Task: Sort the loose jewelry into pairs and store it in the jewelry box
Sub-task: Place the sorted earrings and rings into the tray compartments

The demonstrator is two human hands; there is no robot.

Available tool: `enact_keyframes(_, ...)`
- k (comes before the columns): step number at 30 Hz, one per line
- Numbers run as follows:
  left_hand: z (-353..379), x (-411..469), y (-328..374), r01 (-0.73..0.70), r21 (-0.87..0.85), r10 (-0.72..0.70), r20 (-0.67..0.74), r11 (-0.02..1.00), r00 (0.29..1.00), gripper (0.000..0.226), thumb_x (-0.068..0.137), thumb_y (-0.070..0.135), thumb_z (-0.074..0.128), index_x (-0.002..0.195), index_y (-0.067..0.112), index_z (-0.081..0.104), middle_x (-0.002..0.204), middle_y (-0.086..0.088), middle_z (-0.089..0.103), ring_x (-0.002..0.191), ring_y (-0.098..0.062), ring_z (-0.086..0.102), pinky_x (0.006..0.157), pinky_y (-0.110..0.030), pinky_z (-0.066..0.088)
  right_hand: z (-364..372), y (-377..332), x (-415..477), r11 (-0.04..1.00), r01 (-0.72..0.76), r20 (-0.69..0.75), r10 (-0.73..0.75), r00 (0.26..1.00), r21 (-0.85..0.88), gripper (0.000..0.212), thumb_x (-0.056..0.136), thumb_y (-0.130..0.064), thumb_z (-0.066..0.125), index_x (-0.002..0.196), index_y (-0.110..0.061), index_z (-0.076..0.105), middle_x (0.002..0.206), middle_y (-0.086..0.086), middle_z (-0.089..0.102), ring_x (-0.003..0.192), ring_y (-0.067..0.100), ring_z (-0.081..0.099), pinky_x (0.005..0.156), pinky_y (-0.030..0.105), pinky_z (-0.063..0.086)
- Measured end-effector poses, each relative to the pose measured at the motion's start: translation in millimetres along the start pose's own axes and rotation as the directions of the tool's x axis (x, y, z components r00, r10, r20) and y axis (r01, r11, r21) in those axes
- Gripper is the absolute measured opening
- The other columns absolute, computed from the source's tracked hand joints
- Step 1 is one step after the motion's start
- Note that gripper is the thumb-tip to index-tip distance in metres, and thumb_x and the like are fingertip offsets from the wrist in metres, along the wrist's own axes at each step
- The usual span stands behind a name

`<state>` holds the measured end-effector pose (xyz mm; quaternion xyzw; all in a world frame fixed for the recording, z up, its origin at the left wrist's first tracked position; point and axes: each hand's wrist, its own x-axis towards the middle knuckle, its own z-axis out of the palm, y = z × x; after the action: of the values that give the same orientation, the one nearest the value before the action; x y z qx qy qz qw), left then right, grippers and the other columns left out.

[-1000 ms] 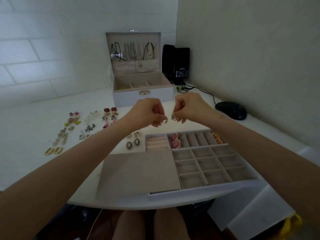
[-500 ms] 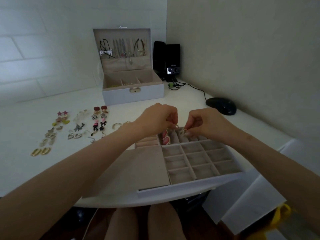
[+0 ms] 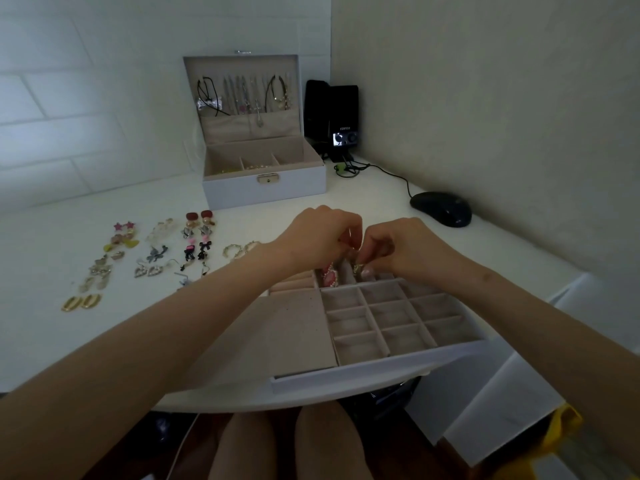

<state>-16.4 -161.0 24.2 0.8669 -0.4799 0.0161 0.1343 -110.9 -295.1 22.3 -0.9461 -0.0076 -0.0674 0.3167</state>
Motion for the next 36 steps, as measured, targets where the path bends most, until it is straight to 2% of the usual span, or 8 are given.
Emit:
enact_keyframes(5,0.7,-1.1,-2.1,-0.015,0.076,0.015,0.007,0.997,1.000,0.009,0.085,0.022,0.062,0.094,0.023,0.063,0.094,0.007,0.066,0.093,-0.015,0.058,0.085,-0.034,0.047,-2.7,0.5,0.0,1.000,0.023,-0.014,-0.023,1.000,-0.010,0.014,0.068,-0.004,0.079,0.074,-0.014,0.071,0.070,-0.014,0.064,0.071,0.003,0.063,0.071,0.017,0.051)
enact_keyframes(9,1.4,-3.5,-3.8,-0.051,0.162,0.049,0.020,0.985,0.999,0.010,0.086,0.027,0.062,0.095,0.023,0.063,0.084,0.012,0.050,0.093,-0.013,0.050,0.081,-0.030,0.039,1.9,0.5,-0.9,0.999,0.038,-0.033,-0.039,0.999,-0.014,0.015,0.068,-0.004,0.079,0.078,-0.013,0.072,0.072,-0.010,0.066,0.073,0.006,0.064,0.074,0.019,0.052)
enact_keyframes(13,-1.2,-2.9,-5.2,-0.065,0.200,0.060,0.033,0.978,0.998,0.009,0.088,0.027,0.059,0.095,0.023,0.064,0.082,0.012,0.046,0.093,-0.013,0.048,0.077,-0.027,0.033,1.7,1.3,-1.0,0.999,0.047,-0.057,-0.047,0.997,0.010,0.015,0.068,-0.004,0.079,0.079,-0.012,0.073,0.075,-0.007,0.069,0.074,0.006,0.066,0.075,0.020,0.053)
enact_keyframes(18,2.1,-1.9,-4.0,-0.061,0.208,0.059,0.018,0.976,0.998,0.009,0.088,0.023,0.058,0.096,0.024,0.062,0.094,0.008,0.061,0.096,-0.015,0.052,0.082,-0.030,0.037,1.2,0.4,-1.8,0.998,0.055,-0.054,-0.054,0.997,0.015,0.016,0.068,-0.004,0.079,0.077,-0.014,0.073,0.076,-0.007,0.069,0.075,0.007,0.066,0.077,0.023,0.054)
enact_keyframes(22,1.2,-2.6,-3.2,-0.049,0.184,0.047,0.018,0.982,0.999,0.011,0.088,0.023,0.057,0.098,0.024,0.062,0.096,0.008,0.064,0.095,-0.015,0.052,0.084,-0.032,0.038,1.5,0.1,-0.5,0.999,0.051,-0.043,-0.050,0.998,0.014,0.015,0.068,-0.004,0.079,0.079,-0.013,0.073,0.075,-0.008,0.068,0.077,0.009,0.066,0.079,0.025,0.053)
enact_keyframes(27,-1.6,-3.3,-3.2,-0.052,0.194,0.050,0.016,0.980,0.999,0.019,0.089,0.016,0.051,0.097,0.025,0.065,0.095,0.007,0.064,0.095,-0.016,0.052,0.079,-0.031,0.036,-0.1,-1.1,2.3,0.999,0.048,0.002,-0.048,0.999,0.018,0.013,0.070,-0.001,0.078,0.079,-0.010,0.074,0.078,-0.002,0.071,0.073,0.009,0.066,0.075,0.018,0.052)
enact_keyframes(32,-0.4,-3.2,-2.9,-0.047,0.196,0.047,0.004,0.979,0.999,0.022,0.090,0.015,0.048,0.100,0.024,0.065,0.094,0.004,0.065,0.094,-0.018,0.053,0.081,-0.033,0.041,-2.2,-5.9,4.8,0.997,0.077,0.039,-0.076,0.996,-0.021,0.019,0.071,0.003,0.075,0.084,-0.011,0.075,0.075,-0.007,0.066,0.069,0.004,0.063,0.073,0.008,0.048)
enact_keyframes(36,-0.5,-4.6,-3.3,-0.044,0.182,0.044,0.003,0.982,0.999,0.021,0.089,0.014,0.051,0.101,0.023,0.065,0.096,0.004,0.065,0.096,-0.017,0.053,0.083,-0.035,0.043,-1.1,-6.5,6.0,0.999,0.053,0.011,-0.053,0.999,-0.012,0.019,0.069,0.001,0.077,0.084,-0.011,0.076,0.079,-0.002,0.071,0.079,0.013,0.067,0.081,0.024,0.052)
